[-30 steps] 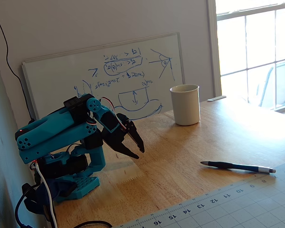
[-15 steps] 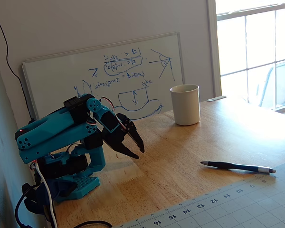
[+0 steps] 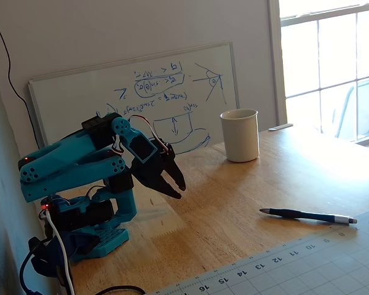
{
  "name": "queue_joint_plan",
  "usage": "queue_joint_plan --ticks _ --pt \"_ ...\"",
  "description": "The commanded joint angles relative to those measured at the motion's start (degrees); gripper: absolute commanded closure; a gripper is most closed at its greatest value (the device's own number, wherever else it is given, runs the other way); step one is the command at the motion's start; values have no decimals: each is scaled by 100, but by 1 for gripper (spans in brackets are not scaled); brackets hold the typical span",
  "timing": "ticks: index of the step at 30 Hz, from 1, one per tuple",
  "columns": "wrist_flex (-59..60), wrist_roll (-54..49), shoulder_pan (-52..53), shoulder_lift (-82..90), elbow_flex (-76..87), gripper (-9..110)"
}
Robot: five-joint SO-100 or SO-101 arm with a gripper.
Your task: Grasp a pen and put it in a mug.
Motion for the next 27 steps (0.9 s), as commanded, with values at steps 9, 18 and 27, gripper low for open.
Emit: queue_joint_plan --ticks 9,18,27 --pt "-176 -3120 809 -2786 -2593 94" --pt "-1942 -3226 1107 -5326 -3920 94" --pt "-3674 -3322 2039 -7356 -4579 94"
